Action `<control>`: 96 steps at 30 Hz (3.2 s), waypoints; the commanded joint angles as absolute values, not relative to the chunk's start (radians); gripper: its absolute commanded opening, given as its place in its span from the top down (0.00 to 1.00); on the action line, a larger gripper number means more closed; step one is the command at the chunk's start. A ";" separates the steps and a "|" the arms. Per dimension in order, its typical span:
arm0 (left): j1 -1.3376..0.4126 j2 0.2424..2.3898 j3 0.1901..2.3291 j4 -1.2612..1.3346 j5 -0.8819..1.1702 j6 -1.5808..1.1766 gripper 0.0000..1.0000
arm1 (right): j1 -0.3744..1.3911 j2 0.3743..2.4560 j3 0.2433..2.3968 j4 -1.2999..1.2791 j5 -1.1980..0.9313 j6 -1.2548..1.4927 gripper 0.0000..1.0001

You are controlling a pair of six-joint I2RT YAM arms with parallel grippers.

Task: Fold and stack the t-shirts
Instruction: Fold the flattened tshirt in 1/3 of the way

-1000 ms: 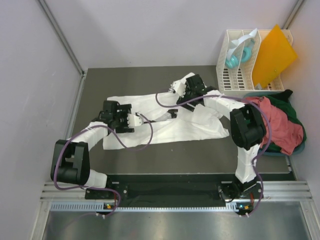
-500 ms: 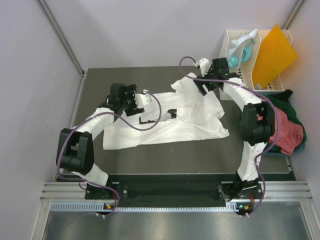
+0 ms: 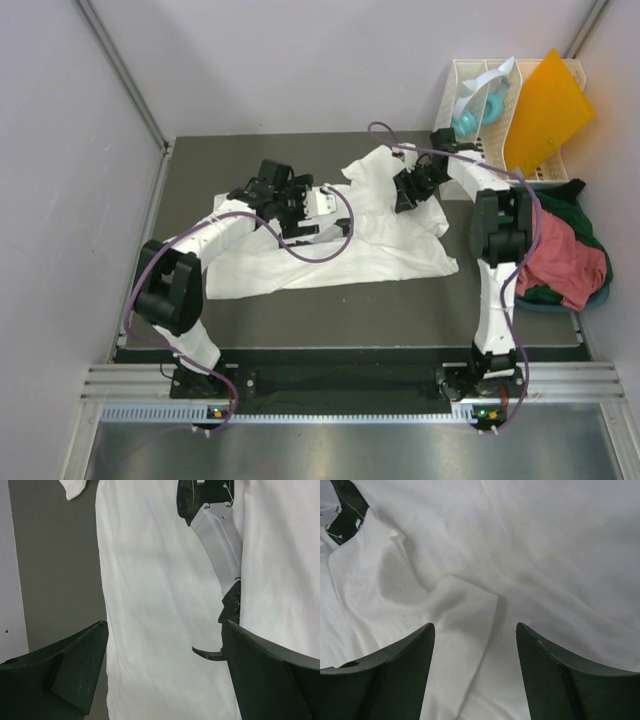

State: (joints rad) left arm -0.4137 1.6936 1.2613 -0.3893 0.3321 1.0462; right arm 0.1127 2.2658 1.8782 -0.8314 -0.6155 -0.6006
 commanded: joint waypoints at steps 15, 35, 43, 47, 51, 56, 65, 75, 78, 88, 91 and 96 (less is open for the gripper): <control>-0.445 1.551 1.192 -0.425 0.291 1.140 0.01 | 0.097 2.384 2.033 -0.865 -0.761 -0.594 0.41; -0.460 1.537 1.157 -0.394 0.293 1.170 0.01 | 0.101 2.315 1.997 -0.830 -0.655 -0.618 1.00; -0.462 1.545 1.146 -0.374 0.302 1.173 0.01 | 0.121 2.169 1.901 -0.689 -0.525 -0.615 1.00; -0.465 1.545 1.140 -0.362 0.304 1.173 0.01 | 0.129 2.152 1.893 -0.669 -0.494 -0.633 1.00; -0.466 1.545 1.134 -0.354 0.299 1.173 0.01 | 0.147 2.126 1.849 -0.626 -0.457 -0.655 1.00; -0.466 1.543 1.134 -0.351 0.295 1.180 0.01 | 0.167 2.152 1.845 -0.661 -0.397 -0.684 0.88; -0.466 1.563 1.132 -0.237 0.288 1.118 0.01 | 0.183 2.092 1.813 -0.683 -0.371 -0.703 0.46; -0.466 2.008 1.715 -0.374 0.491 0.651 0.01 | 0.176 1.956 1.582 -0.745 -0.445 -0.742 0.94; -0.474 2.126 1.840 -0.373 0.551 0.580 0.02 | 0.175 1.941 1.539 -0.756 -0.471 -0.747 1.00; -0.480 2.249 1.911 -0.315 0.663 0.465 0.36 | 0.118 2.020 1.514 -0.690 -0.528 -0.635 1.00; -0.479 2.241 1.876 -0.266 0.667 0.433 0.36 | 0.071 2.016 1.500 -0.638 -0.572 -0.560 1.00; -0.479 2.255 1.864 -0.183 0.647 0.336 0.14 | 0.045 2.006 1.462 -0.581 -0.594 -0.486 1.00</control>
